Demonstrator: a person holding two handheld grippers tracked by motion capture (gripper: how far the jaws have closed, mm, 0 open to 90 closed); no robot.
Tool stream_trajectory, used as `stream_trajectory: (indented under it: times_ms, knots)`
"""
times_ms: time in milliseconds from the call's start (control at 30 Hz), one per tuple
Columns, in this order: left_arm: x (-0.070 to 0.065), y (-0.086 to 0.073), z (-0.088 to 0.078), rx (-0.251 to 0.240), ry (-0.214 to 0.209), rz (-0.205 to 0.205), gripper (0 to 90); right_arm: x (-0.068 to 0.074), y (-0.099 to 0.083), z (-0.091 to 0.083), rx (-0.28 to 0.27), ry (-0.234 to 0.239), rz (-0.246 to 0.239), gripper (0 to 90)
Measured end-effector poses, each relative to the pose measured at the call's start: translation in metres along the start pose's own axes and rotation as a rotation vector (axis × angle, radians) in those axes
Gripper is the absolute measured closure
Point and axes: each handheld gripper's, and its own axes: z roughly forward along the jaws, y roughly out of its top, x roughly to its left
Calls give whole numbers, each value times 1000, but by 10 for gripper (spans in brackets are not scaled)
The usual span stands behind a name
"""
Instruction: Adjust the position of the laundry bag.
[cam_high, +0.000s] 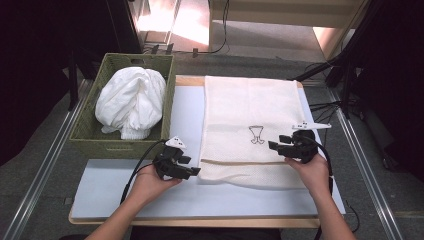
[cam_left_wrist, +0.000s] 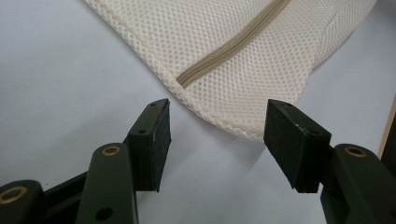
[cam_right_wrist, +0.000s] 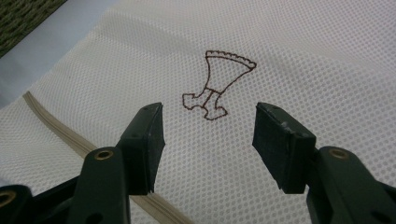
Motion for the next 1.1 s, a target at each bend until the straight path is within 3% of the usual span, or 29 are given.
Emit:
stream_trajectory:
  times_ms: [333, 467, 933, 1100]
  knots:
    - [-2, 0, 1, 2, -9, -10, 438, -2, -1, 1, 16, -6, 2, 421]
    - [-2, 0, 0, -18, -10, -19, 418, -3, 0, -1, -8, 4, 41, 414]
    - [-2, 0, -1, -13, -2, -6, 410, -3, -2, -1, 13, -10, -2, 410]
    - [-1, 0, -1, -16, 4, 2, 409, -3, -2, -1, 6, 20, 4, 459]
